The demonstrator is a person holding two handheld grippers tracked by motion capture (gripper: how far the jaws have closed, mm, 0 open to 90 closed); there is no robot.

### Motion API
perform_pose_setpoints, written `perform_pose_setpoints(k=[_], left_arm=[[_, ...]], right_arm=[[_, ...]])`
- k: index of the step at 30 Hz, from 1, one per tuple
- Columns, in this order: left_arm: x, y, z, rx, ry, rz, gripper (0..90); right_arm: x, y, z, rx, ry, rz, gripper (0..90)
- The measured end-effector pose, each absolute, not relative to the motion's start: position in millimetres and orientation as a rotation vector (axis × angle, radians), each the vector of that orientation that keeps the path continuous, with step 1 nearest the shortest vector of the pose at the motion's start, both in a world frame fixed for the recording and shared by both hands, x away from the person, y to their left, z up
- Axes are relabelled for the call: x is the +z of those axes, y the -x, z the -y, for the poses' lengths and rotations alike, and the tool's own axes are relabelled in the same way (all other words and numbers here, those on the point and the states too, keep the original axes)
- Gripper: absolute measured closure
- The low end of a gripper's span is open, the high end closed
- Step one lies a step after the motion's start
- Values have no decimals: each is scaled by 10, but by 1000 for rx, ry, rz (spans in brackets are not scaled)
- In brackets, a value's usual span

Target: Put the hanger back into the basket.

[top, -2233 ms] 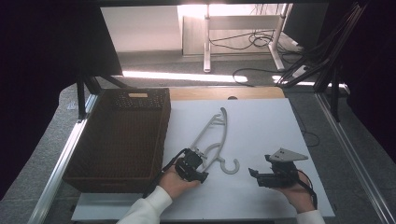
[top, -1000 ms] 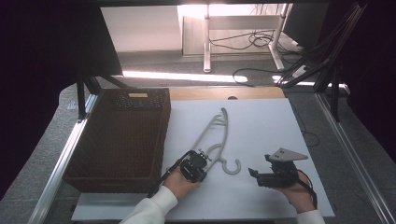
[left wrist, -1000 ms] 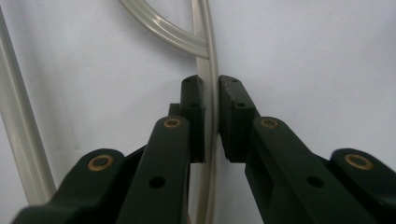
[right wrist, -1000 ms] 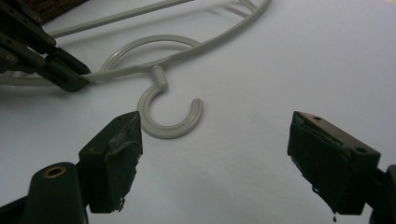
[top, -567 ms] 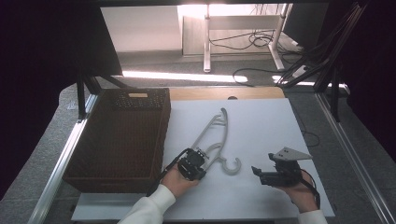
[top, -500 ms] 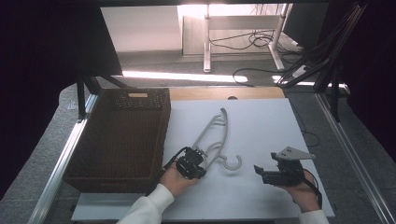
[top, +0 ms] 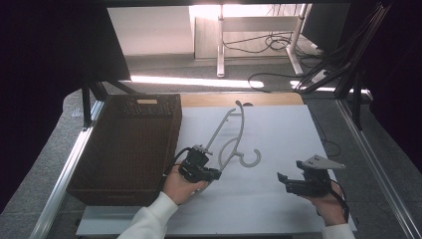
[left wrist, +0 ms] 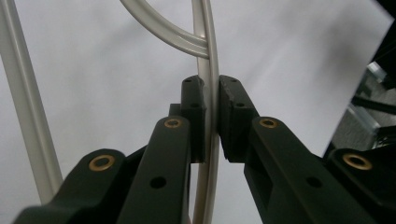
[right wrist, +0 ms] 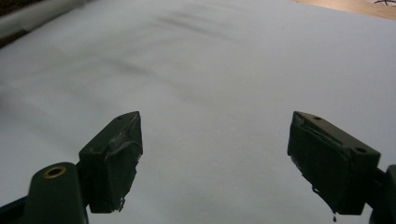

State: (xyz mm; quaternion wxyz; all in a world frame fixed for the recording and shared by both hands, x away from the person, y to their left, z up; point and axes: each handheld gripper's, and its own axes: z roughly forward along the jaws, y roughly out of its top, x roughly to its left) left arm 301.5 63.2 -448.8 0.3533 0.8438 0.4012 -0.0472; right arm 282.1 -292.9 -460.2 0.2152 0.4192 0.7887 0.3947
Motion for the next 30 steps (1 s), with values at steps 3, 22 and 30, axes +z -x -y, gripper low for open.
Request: perform_pose_setpoints(k=[3,22,30], left_arm=[[-4417,-3011,-667,-125,-2160,-1028,823],[-3774,-2991,-896,-31,-2079,-956,823],[-3678,-3005,-1071,9,-2079,-969,823]], right_arm=[[-4606,-2823,2935,1090,-1164,-2188,188],[-4635,-2836,2958,1070,-1188,-2188,187],[-4642,-2839,2966,1067,-1190,-2188,187]])
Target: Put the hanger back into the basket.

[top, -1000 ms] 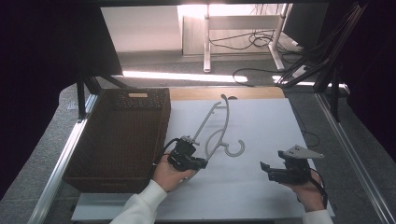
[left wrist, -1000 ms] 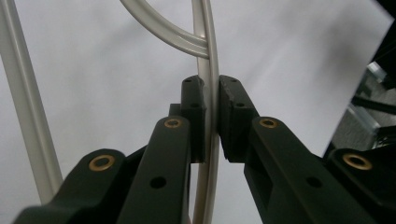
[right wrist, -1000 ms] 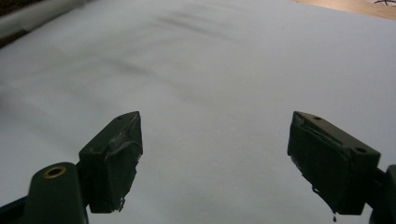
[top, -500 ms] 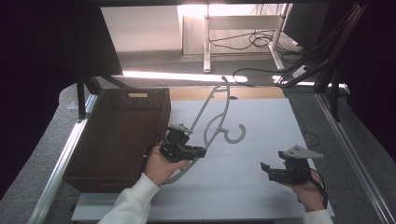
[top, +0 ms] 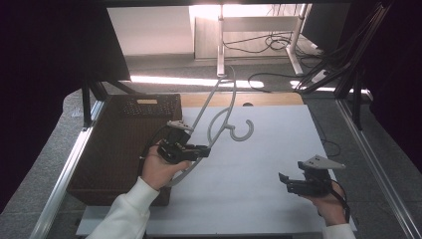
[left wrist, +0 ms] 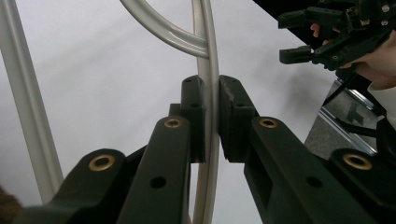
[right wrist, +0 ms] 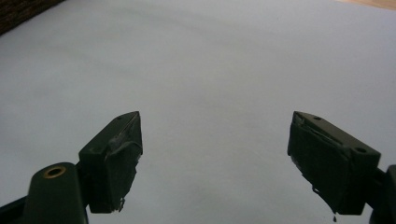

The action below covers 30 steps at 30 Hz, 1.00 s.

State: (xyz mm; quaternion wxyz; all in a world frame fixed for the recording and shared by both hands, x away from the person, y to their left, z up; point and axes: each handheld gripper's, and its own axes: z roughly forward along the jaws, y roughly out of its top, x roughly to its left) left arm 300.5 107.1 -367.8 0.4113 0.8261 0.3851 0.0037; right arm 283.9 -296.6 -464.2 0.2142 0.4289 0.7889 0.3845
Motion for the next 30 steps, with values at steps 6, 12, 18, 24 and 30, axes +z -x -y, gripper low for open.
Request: perform_pose_setpoints(k=[6,12,18,24,30], left_arm=[[-3577,-2995,-1230,58,-2097,-982,823],[-3516,-2986,-1371,92,-2104,-999,823],[-3496,-2980,-1555,121,-2089,-1028,823],[-3520,-2980,-1757,145,-2081,-1074,823],[-3562,-2949,-1948,179,-2084,-1100,823]], right_arm=[[-4650,-2843,2967,1061,-1186,-2191,187],[-4660,-2845,2973,1058,-1192,-2194,187],[-4666,-2847,2969,1052,-1190,-2199,187],[-4668,-2847,2964,1054,-1196,-2202,186],[-4685,-2852,2967,1046,-1208,-2204,186]])
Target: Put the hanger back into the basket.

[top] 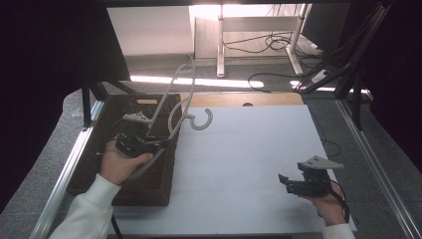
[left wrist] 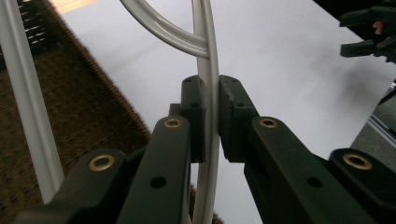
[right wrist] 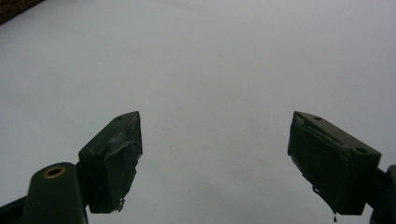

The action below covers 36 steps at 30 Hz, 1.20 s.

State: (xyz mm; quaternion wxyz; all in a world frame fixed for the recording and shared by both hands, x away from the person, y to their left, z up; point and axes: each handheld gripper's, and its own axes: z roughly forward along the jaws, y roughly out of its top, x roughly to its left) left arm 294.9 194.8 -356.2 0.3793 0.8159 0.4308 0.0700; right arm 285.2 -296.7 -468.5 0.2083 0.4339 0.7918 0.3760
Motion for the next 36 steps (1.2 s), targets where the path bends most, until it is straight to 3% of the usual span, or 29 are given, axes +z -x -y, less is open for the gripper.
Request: perform_pose_setpoints(k=[36], left_arm=[[-3894,-2814,-2623,252,-2151,-1193,823]], right_arm=[[-4694,-2851,2967,1036,-1199,-2204,185]])
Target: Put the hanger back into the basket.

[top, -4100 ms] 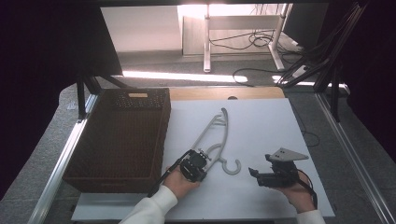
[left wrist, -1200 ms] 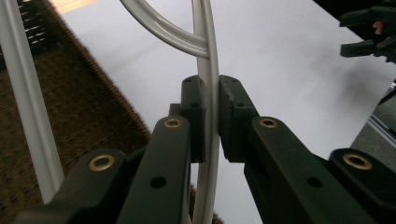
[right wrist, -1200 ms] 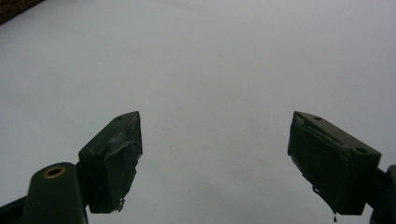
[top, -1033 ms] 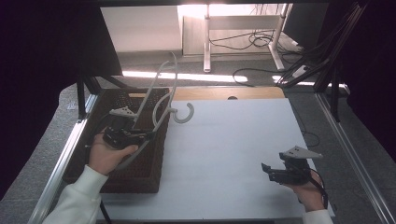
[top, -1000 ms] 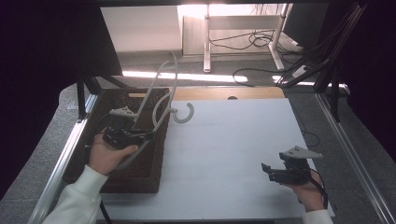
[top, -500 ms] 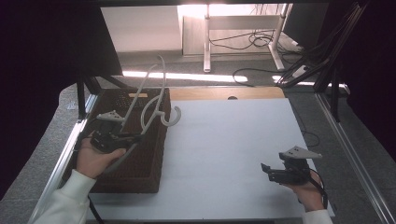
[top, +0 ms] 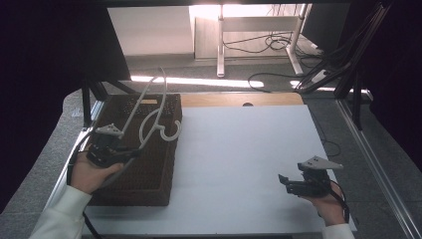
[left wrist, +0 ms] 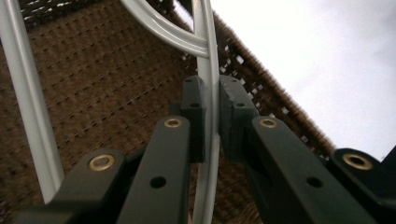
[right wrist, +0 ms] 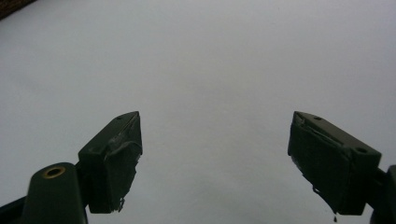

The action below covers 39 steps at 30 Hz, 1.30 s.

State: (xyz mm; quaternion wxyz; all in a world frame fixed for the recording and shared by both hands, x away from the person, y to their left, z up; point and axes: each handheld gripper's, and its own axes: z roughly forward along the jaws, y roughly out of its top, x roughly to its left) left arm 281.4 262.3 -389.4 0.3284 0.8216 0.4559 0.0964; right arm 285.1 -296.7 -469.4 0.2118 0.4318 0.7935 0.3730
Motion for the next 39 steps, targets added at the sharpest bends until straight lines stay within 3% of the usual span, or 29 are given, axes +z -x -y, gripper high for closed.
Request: perform_pose_setpoints(k=[21,39], left_arm=[[-4077,-2872,-2814,300,-2293,-1139,823],[-4282,-2916,-3001,247,-2357,-1111,822]], right_arm=[[-4706,-2854,2973,1029,-1204,-2207,185],[-4717,-2859,2971,1019,-1204,-2215,183]])
